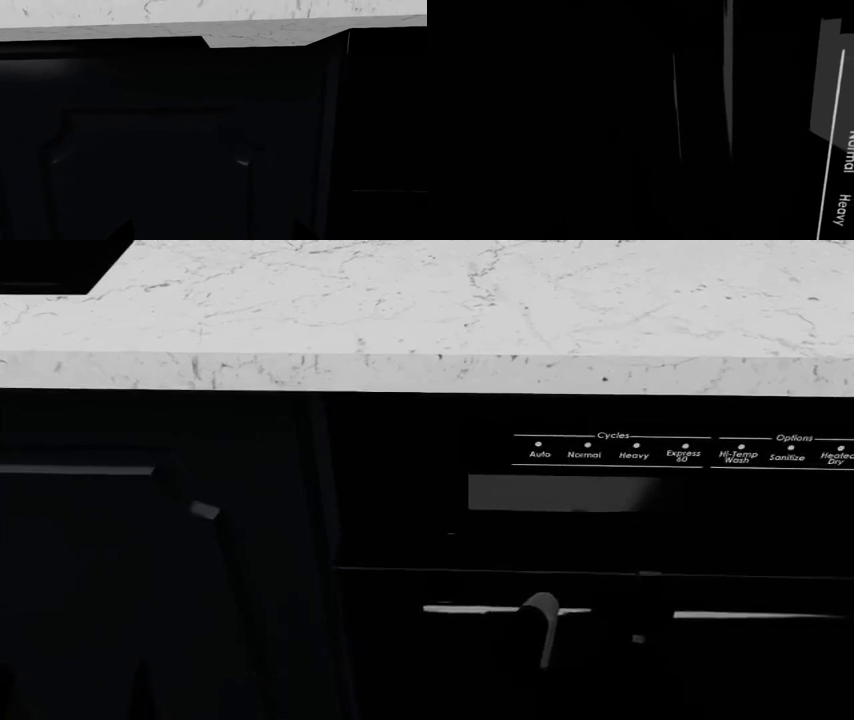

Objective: Open the dishwasher door

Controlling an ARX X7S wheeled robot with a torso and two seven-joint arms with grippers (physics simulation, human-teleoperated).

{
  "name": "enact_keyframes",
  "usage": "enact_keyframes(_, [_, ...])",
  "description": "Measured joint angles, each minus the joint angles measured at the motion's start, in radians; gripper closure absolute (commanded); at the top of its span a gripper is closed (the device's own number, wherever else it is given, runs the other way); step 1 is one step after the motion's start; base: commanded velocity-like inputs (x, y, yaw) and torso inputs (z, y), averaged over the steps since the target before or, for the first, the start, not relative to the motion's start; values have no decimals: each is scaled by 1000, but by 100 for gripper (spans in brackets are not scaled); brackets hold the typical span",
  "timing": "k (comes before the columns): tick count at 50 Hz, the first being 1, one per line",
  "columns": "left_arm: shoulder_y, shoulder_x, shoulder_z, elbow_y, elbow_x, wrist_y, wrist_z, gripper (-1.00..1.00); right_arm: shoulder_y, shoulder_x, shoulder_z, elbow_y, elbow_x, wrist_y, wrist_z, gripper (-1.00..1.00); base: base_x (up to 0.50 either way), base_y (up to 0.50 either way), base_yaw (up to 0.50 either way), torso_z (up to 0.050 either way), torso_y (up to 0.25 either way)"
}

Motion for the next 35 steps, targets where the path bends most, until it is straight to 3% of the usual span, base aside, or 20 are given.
enact_keyframes(35, [-11,-16,5,9,-8,3,-4,-100,-275,272,46,-634,24,289,65,100,0,0,0,0,0])
